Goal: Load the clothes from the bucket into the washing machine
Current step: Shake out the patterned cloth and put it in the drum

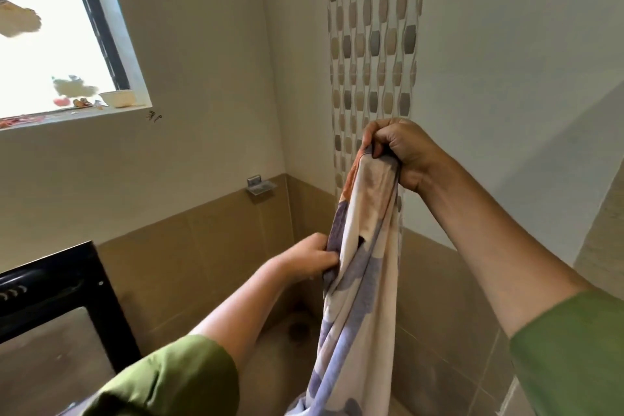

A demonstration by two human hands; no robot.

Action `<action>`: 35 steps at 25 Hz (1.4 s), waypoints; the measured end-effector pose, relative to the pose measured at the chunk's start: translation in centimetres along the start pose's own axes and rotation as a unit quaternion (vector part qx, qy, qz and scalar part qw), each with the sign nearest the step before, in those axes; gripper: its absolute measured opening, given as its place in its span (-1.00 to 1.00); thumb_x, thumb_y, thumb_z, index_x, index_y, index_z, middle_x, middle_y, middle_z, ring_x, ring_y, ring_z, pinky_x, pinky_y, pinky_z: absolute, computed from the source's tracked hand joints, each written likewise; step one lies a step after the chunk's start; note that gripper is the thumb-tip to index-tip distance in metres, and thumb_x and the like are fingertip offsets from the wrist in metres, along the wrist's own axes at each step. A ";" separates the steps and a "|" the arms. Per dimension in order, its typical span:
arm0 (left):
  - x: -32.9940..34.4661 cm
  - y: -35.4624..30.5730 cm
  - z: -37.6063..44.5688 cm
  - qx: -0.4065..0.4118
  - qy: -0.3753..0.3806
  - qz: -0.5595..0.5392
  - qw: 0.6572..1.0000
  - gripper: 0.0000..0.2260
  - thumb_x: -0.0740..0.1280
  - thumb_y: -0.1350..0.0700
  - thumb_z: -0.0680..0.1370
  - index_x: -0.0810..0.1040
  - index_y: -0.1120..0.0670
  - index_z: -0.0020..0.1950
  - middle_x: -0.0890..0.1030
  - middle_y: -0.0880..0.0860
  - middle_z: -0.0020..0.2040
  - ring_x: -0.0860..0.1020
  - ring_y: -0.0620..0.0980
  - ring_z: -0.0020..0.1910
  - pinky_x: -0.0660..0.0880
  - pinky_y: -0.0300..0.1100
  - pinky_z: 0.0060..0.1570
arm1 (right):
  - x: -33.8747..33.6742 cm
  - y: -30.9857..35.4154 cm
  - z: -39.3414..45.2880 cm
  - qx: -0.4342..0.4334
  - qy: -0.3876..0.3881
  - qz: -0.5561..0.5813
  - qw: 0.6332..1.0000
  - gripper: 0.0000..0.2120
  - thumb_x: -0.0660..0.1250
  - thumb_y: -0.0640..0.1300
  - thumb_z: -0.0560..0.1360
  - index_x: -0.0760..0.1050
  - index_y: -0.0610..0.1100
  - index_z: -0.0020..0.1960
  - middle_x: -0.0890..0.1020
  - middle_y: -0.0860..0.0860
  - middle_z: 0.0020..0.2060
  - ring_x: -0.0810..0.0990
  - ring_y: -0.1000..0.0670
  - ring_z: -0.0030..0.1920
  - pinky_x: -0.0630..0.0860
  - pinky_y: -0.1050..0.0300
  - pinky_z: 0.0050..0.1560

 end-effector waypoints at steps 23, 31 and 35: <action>-16.2 -8.6 -7.2 0.092 -0.249 0.193 0.945 -0.83 0.40 0.05 0.53 0.61 0.00 -0.27 0.54 -0.05 -0.38 0.43 -0.17 -0.38 0.37 -0.23 -0.31 | 2.1 -0.9 0.9 -0.057 0.090 -0.232 0.967 -0.83 0.30 0.10 0.53 0.57 0.07 0.04 0.63 0.03 0.00 0.61 0.12 0.00 0.53 0.26 -0.14; -12.3 -6.5 -5.4 0.112 -0.185 -0.236 0.947 -0.54 0.43 -0.19 0.42 0.59 0.16 0.10 0.65 0.09 -0.05 0.61 -0.02 -0.06 0.55 -0.05 -0.02 | 7.6 0.2 -0.3 -0.089 0.219 -0.202 0.950 -0.80 0.40 -0.11 0.50 0.63 -0.23 0.03 0.70 -0.11 -0.15 0.67 0.03 -0.15 0.61 0.22 -0.12; -5.9 -0.2 -4.3 0.030 -0.159 -0.163 0.973 -0.72 0.38 -0.04 0.39 0.58 0.00 0.06 0.67 0.05 -0.03 0.66 -0.08 -0.15 0.59 -0.17 -0.25 | 6.4 1.1 0.1 -0.139 0.067 -0.212 0.965 -0.90 0.36 -0.18 0.53 0.63 -0.18 -0.12 0.63 0.04 -0.31 0.58 0.11 -0.27 0.51 0.18 -0.15</action>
Point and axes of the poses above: each hand's wrist, its own z-axis towards the middle knuckle, its own x-axis out of the palm, y = z × x, the point moved 6 cm from there along z, towards the middle knuckle
